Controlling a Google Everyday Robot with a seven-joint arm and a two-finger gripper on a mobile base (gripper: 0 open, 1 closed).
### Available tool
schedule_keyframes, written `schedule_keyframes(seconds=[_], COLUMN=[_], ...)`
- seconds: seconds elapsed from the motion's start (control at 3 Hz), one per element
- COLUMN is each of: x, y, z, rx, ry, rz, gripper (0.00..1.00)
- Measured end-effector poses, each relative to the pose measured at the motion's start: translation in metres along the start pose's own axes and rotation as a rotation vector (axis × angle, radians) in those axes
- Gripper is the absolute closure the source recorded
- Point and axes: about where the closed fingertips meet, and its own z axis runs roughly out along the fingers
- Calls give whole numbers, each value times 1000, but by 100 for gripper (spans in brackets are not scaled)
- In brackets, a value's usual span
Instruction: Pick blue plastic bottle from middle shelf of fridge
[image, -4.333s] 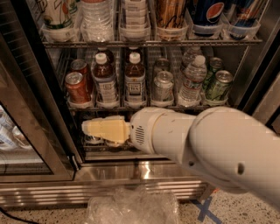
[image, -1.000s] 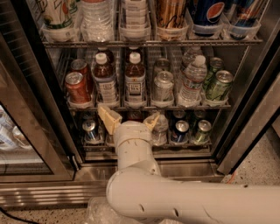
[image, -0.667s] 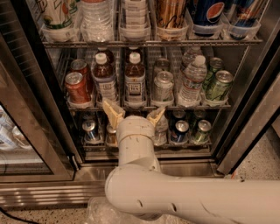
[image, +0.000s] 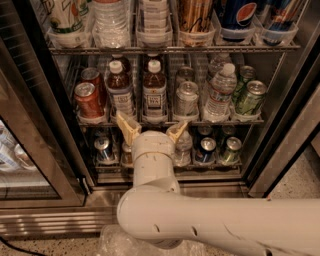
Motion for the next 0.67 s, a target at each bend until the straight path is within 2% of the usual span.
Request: schedule_keyframes(seconds=[0.33,0.67], x=[1,2], y=[0,-5], z=[5,8], rx=[15,36], ry=[-9,-17], rz=[-30,-80], gripper=[11,17])
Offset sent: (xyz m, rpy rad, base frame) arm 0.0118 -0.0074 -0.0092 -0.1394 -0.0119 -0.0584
